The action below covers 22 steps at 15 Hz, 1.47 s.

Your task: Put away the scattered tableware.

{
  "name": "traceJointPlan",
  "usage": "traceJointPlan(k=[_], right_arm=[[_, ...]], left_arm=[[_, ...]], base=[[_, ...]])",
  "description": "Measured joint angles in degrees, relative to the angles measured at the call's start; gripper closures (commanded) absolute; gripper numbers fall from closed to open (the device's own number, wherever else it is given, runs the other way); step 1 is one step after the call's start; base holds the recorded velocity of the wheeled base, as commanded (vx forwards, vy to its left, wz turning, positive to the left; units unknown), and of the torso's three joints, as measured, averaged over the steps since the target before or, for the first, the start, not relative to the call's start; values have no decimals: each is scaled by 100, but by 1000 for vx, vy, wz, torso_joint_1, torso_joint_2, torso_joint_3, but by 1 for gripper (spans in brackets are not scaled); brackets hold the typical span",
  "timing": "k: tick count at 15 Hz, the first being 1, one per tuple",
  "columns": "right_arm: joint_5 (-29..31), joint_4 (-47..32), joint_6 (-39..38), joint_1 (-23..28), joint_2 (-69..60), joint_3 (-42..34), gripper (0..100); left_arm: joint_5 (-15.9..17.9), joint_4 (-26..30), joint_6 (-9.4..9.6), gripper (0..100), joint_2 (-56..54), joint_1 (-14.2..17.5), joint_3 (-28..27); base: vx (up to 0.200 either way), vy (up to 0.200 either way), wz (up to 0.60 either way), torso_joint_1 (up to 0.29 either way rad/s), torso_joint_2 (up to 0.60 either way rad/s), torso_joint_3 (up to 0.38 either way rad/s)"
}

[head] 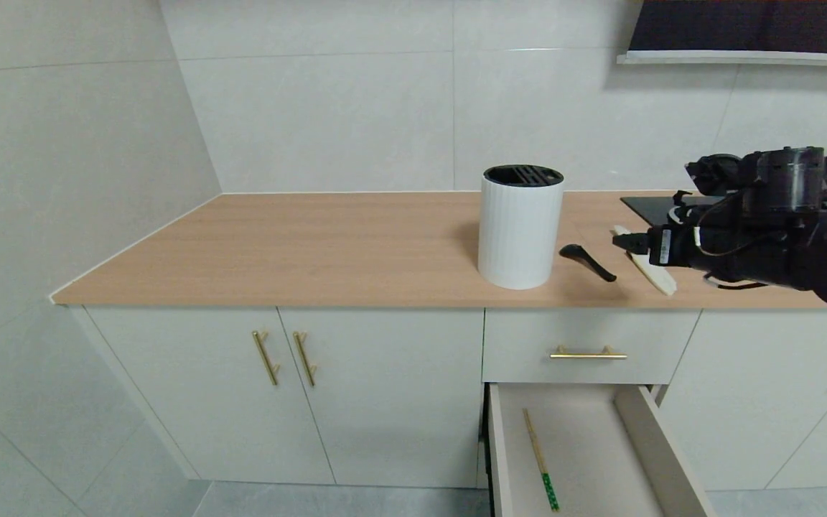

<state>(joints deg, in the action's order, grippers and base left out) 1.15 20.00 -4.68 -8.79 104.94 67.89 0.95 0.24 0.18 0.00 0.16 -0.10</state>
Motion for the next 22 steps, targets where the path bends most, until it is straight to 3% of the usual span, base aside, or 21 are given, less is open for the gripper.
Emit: traceJointPlan(k=[3, 5, 8, 16, 22], right_arm=[[-215, 132, 135, 179, 831, 1093, 0], [-803, -189, 482, 345, 1273, 1631, 0], [-1576, -477, 616, 505, 1668, 1835, 0], [-1619, -411, 755, 711, 2573, 2299, 0], [-1598, 118, 766, 750, 3045, 2444, 0]], left_arm=[[2, 0, 0, 0, 0, 0, 0], [0, 0, 0, 0, 0, 0, 0], [2, 2, 0, 0, 0, 0, -1], [2, 2, 0, 0, 0, 0, -1], [2, 2, 0, 0, 0, -2, -1]], base=[[0, 0, 0, 0, 0, 0], [0, 0, 0, 0, 0, 0], [0, 0, 0, 0, 0, 0], [0, 0, 0, 0, 0, 0], [0, 0, 0, 0, 0, 0]])
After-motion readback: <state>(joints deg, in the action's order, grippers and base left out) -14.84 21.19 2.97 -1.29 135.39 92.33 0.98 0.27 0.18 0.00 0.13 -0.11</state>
